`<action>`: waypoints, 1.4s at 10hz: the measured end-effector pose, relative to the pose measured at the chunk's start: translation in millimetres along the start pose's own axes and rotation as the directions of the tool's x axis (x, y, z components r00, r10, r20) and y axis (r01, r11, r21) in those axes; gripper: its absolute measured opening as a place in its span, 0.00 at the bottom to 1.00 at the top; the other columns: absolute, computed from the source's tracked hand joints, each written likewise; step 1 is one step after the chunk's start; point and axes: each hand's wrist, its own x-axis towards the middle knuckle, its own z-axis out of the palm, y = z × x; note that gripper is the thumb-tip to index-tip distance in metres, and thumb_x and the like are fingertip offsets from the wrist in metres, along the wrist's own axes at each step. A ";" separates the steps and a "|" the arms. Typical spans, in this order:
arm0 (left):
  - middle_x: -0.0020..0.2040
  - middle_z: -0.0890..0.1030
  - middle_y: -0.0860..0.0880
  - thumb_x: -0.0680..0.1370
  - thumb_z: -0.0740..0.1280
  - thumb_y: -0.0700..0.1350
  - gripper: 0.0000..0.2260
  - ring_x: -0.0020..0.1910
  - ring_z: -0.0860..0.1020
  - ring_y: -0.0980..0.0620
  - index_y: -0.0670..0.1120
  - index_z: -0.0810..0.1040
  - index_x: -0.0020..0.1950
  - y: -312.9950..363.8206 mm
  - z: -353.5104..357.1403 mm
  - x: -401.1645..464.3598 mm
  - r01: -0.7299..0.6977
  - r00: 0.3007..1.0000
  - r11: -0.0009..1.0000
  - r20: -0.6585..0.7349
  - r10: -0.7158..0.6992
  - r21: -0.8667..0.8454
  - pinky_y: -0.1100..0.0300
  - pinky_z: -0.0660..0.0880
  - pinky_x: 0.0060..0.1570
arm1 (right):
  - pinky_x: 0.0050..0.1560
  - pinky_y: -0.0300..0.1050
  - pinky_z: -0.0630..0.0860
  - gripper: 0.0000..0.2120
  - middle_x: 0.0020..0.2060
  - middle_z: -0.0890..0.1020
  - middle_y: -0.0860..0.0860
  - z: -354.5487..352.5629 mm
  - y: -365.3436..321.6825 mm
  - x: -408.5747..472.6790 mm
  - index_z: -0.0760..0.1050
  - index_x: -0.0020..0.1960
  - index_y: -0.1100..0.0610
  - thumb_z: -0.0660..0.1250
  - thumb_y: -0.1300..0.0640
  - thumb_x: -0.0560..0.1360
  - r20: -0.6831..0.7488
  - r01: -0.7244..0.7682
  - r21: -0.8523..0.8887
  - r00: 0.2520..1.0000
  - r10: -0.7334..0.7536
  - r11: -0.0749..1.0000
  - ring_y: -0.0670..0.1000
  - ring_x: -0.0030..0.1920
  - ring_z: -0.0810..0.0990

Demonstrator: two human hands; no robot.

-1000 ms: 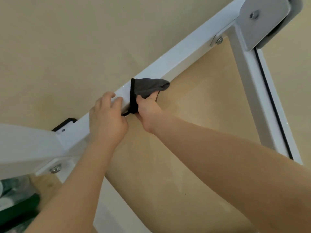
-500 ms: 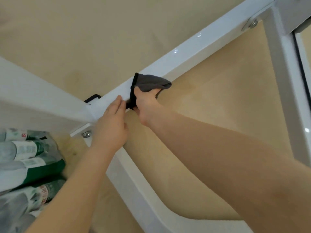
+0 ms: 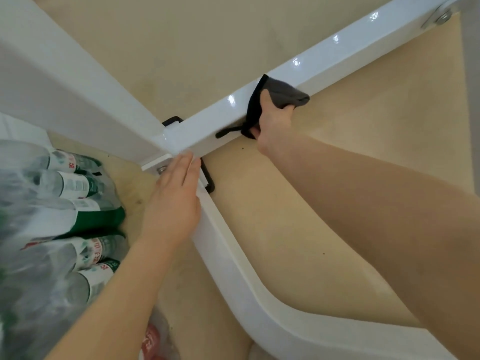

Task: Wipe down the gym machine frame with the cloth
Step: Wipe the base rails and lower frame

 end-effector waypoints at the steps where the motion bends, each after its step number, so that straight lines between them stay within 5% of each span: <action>1: 0.76 0.51 0.47 0.77 0.56 0.35 0.28 0.75 0.50 0.49 0.44 0.52 0.75 -3.2 9.2 -12.1 0.040 0.998 0.999 0.045 -0.040 0.004 0.60 0.43 0.70 | 0.66 0.55 0.68 0.36 0.71 0.64 0.50 6.2 1.8 1.6 0.45 0.76 0.45 0.64 0.48 0.76 0.005 -0.077 0.043 0.997 0.077 0.996 0.56 0.68 0.67; 3: 0.76 0.50 0.48 0.76 0.57 0.34 0.28 0.74 0.53 0.47 0.41 0.53 0.75 -10.1 25.1 -39.0 0.185 0.982 0.974 0.067 -0.177 -0.135 0.56 0.53 0.70 | 0.71 0.55 0.61 0.42 0.73 0.59 0.52 40.6 55.7 -20.2 0.39 0.76 0.48 0.65 0.44 0.75 0.102 -0.156 -0.152 0.980 0.172 0.976 0.56 0.72 0.60; 4: 0.76 0.48 0.49 0.76 0.56 0.32 0.28 0.74 0.51 0.50 0.41 0.53 0.75 -12.8 28.7 -51.7 0.198 0.978 0.948 0.114 -0.174 -0.249 0.63 0.48 0.69 | 0.68 0.55 0.65 0.41 0.72 0.62 0.54 51.9 84.8 -41.4 0.44 0.75 0.51 0.67 0.47 0.74 0.254 -0.246 -0.175 0.924 0.286 0.953 0.57 0.70 0.64; 5: 0.76 0.48 0.49 0.75 0.56 0.31 0.28 0.74 0.51 0.52 0.41 0.53 0.74 -13.1 30.1 -60.1 0.201 0.978 0.930 0.119 -0.172 -0.307 0.70 0.45 0.67 | 0.68 0.54 0.65 0.37 0.70 0.65 0.54 49.1 97.9 -44.6 0.43 0.75 0.49 0.64 0.49 0.77 0.245 -0.363 -0.057 0.898 0.366 0.930 0.56 0.68 0.66; 6: 0.76 0.46 0.49 0.76 0.55 0.31 0.28 0.74 0.49 0.54 0.41 0.51 0.75 -12.2 31.4 -60.9 0.234 0.969 0.911 0.154 -0.192 -0.340 0.72 0.43 0.66 | 0.70 0.55 0.59 0.25 0.70 0.65 0.56 30.2 91.5 -54.1 0.55 0.74 0.57 0.56 0.54 0.80 0.404 0.357 -0.871 0.912 0.078 0.338 0.59 0.71 0.61; 7: 0.76 0.43 0.50 0.78 0.54 0.33 0.27 0.75 0.48 0.52 0.42 0.48 0.75 -12.2 33.2 -58.2 0.264 0.959 0.915 0.185 -0.215 -0.304 0.66 0.45 0.69 | 0.48 0.30 0.73 0.22 0.67 0.70 0.56 6.0 87.4 -47.2 0.60 0.72 0.55 0.53 0.63 0.79 0.313 -0.012 -0.635 0.911 0.271 0.772 0.57 0.67 0.68; 8: 0.76 0.41 0.51 0.78 0.54 0.33 0.29 0.75 0.48 0.53 0.43 0.46 0.76 -9.1 37.8 -58.1 0.301 0.949 0.906 0.180 -0.257 -0.296 0.68 0.47 0.67 | 0.30 0.34 0.72 0.19 0.46 0.79 0.54 -13.4 82.3 -40.2 0.71 0.61 0.57 0.54 0.68 0.74 0.446 0.205 -0.664 0.881 0.161 0.719 0.55 0.46 0.79; 9: 0.76 0.38 0.53 0.77 0.54 0.32 0.31 0.73 0.52 0.53 0.44 0.43 0.76 -1.0 44.9 -60.2 0.337 0.940 0.864 0.184 -0.287 -0.374 0.67 0.55 0.64 | 0.37 0.42 0.73 0.23 0.41 0.78 0.53 -7.5 85.0 -54.4 0.70 0.60 0.50 0.56 0.67 0.69 0.603 0.376 -0.696 0.768 0.214 0.612 0.53 0.40 0.76; 10: 0.76 0.40 0.54 0.76 0.55 0.32 0.31 0.74 0.50 0.55 0.45 0.45 0.76 -3.5 48.7 -59.2 0.351 0.936 0.820 0.171 -0.307 -0.451 0.69 0.54 0.62 | 0.47 0.49 0.74 0.25 0.48 0.78 0.55 1.4 90.8 -64.0 0.65 0.69 0.48 0.59 0.58 0.73 0.681 0.551 -0.693 0.711 0.173 0.464 0.55 0.47 0.77; 11: 0.76 0.43 0.54 0.76 0.55 0.31 0.31 0.73 0.51 0.56 0.45 0.48 0.76 -10.1 52.2 -59.2 0.330 0.943 0.803 0.144 -0.298 -0.496 0.71 0.50 0.61 | 0.51 0.49 0.71 0.16 0.44 0.76 0.52 -16.3 96.9 -68.6 0.71 0.62 0.51 0.52 0.47 0.79 0.736 0.686 -0.668 0.665 0.124 0.288 0.56 0.49 0.76; 12: 0.76 0.44 0.53 0.77 0.54 0.31 0.30 0.73 0.51 0.57 0.45 0.48 0.76 -11.8 57.2 -59.8 0.316 0.948 0.827 0.109 -0.300 -0.465 0.71 0.50 0.61 | 0.53 0.52 0.69 0.11 0.44 0.75 0.56 -52.7 106.1 -76.6 0.67 0.45 0.49 0.49 0.50 0.81 0.728 0.708 -0.686 0.670 0.147 0.166 0.56 0.48 0.73; 13: 0.76 0.44 0.54 0.77 0.54 0.32 0.29 0.73 0.50 0.56 0.46 0.48 0.76 -12.3 59.2 -57.6 0.333 0.941 0.814 0.112 -0.319 -0.475 0.69 0.49 0.63 | 0.51 0.49 0.69 0.13 0.48 0.77 0.59 -73.1 116.6 -79.3 0.70 0.58 0.57 0.50 0.56 0.81 0.742 0.694 -0.668 0.647 0.175 0.268 0.58 0.51 0.73; 14: 0.76 0.46 0.53 0.76 0.55 0.31 0.30 0.74 0.53 0.54 0.46 0.50 0.76 -11.8 58.2 -56.5 0.321 0.945 0.818 0.100 -0.312 -0.477 0.67 0.53 0.65 | 0.55 0.44 0.68 0.19 0.62 0.73 0.59 -45.4 112.7 -78.8 0.63 0.72 0.58 0.51 0.58 0.81 0.833 0.810 -0.544 0.553 0.023 0.220 0.56 0.61 0.71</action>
